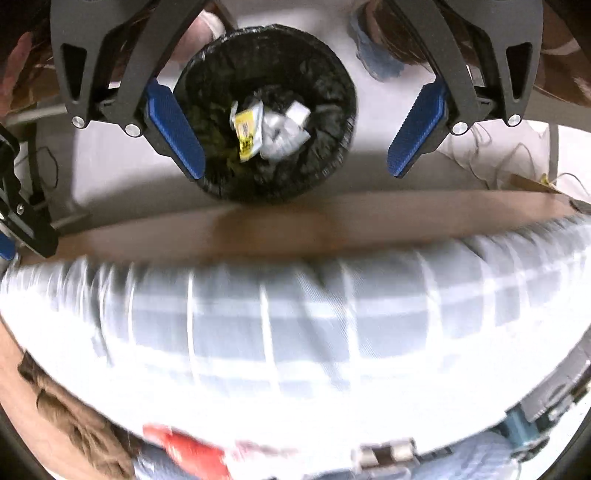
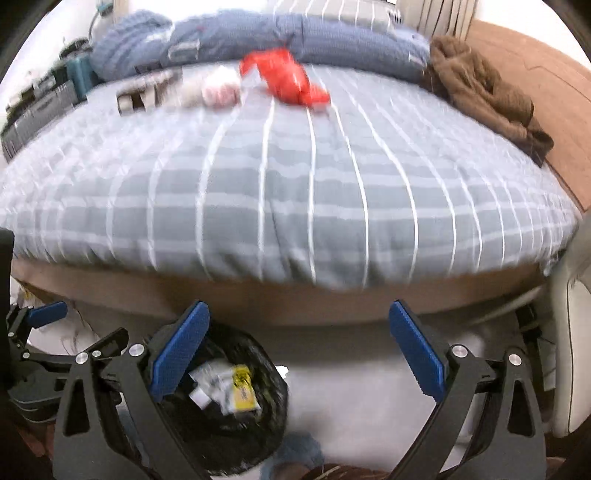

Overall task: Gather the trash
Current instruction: 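Raise both open tools back over the bed toward the remaining trash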

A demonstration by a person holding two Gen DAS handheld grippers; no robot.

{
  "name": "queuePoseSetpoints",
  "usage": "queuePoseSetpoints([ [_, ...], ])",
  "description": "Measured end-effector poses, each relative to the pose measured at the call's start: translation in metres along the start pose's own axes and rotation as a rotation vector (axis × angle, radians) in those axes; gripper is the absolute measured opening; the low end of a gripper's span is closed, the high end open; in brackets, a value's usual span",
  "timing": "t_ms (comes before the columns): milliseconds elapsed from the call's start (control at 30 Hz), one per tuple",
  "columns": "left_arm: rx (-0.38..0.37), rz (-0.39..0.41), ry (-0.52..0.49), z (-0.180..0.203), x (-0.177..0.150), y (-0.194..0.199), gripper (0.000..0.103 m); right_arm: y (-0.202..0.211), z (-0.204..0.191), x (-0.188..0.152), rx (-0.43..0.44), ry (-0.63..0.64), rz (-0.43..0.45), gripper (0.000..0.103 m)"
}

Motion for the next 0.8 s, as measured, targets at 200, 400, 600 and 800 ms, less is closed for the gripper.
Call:
queuePoseSetpoints([
  [200,0.06,0.151,-0.015,-0.024,0.034,0.052,0.097,0.029,-0.007,0.044,0.032,-0.03,0.111,0.094],
  [400,0.038,0.208,0.037,-0.054,0.062,0.066,0.097,0.04,-0.02,0.085,0.072,-0.068,0.185,0.094],
  [600,0.056,0.228,0.063,-0.079,0.108,0.052,0.097,0.024,-0.04,0.12,0.073,-0.05,0.202,0.094],
  [800,0.062,0.231,0.081,-0.097,0.147,0.034,0.097,-0.005,-0.067,0.147,0.052,0.024,0.212,0.094],
])
Point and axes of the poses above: each gripper's, at about its wrist camera, not at the fingertips, and y roughly against the way its jaws point, z to its right, x to its top, the point moved 2 cm from there along -y, roughly the way its jaws point, and after that the axes turned 2 degrees about z, right-handed, at the moved point
